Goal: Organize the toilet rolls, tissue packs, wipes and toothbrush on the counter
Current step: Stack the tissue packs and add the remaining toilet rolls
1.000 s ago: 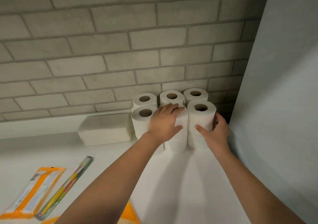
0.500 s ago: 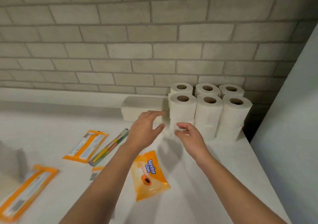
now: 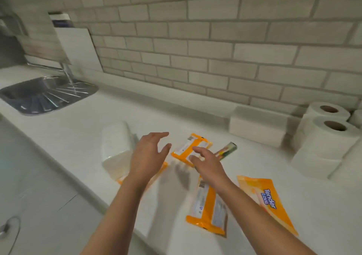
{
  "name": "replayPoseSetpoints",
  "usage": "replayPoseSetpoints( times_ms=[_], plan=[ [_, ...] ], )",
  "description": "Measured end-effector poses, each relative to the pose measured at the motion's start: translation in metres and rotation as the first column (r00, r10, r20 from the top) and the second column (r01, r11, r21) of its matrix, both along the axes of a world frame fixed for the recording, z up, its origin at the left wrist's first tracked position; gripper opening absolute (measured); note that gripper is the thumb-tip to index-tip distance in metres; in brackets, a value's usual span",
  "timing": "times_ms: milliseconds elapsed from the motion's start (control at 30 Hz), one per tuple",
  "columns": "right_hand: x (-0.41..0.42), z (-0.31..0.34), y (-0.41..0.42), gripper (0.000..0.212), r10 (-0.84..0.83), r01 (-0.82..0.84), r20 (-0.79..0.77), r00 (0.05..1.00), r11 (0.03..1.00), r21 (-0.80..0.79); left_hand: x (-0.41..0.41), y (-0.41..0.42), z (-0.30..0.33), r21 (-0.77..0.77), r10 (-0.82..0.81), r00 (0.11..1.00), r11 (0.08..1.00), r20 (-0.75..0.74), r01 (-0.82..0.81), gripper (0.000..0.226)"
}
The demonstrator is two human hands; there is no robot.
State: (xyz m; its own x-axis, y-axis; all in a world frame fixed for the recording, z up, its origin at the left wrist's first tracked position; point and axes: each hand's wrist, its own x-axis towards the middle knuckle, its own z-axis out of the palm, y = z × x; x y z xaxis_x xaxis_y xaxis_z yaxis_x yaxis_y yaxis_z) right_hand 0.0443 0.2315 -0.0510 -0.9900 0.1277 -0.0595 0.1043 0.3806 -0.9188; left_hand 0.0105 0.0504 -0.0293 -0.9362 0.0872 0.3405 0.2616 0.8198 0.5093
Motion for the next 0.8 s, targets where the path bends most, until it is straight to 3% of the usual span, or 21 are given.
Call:
replayPoseSetpoints(
  times_ms=[100, 200, 267, 367, 500, 667, 733, 800],
  plan=[
    [-0.018, -0.003, -0.051, 0.039, 0.081, -0.081, 0.011, 0.997, 0.997, -0.007, -0.011, -0.058, -0.004, -0.002, 0.17, 0.985, 0.985, 0.026, -0.17, 0.039],
    [-0.032, -0.005, -0.091, 0.038, 0.136, -0.135, 0.036, 0.99, 0.991, -0.026, -0.021, -0.099, -0.016, -0.048, 0.327, 0.933, 0.945, 0.151, -0.323, 0.051],
    [-0.039, -0.008, -0.11, 0.038, 0.154, -0.151, 0.06, 0.986, 0.987, -0.061, -0.025, -0.109, -0.021, 0.001, 0.365, 0.896, 0.926, 0.254, -0.378, 0.062],
    [-0.05, -0.012, -0.135, 0.04, 0.181, -0.173, 0.088, 0.98, 0.981, -0.091, -0.031, -0.112, -0.029, 0.134, 0.354, 0.866, 0.897, 0.354, -0.422, 0.076],
    [-0.061, -0.019, -0.161, 0.037, 0.225, -0.207, 0.126, 0.966, 0.968, -0.141, -0.045, -0.113, -0.036, 0.141, 0.376, 0.826, 0.872, 0.42, -0.469, 0.095],
    [-0.064, -0.029, -0.172, 0.035, 0.237, -0.189, 0.162, 0.958, 0.946, -0.263, -0.057, -0.134, -0.035, 0.226, 0.337, 0.831, 0.855, 0.443, -0.467, 0.086],
    [-0.068, -0.029, -0.172, 0.031, 0.215, -0.154, 0.166, 0.963, 0.936, -0.316, -0.06, -0.142, -0.03, 0.359, 0.295, 0.836, 0.8, 0.463, -0.481, 0.083],
    [-0.071, -0.027, -0.171, 0.027, 0.195, -0.115, 0.162, 0.967, 0.907, -0.406, -0.062, -0.147, -0.024, 0.538, 0.218, 0.843, 0.685, 0.492, -0.491, 0.083]
  ],
)
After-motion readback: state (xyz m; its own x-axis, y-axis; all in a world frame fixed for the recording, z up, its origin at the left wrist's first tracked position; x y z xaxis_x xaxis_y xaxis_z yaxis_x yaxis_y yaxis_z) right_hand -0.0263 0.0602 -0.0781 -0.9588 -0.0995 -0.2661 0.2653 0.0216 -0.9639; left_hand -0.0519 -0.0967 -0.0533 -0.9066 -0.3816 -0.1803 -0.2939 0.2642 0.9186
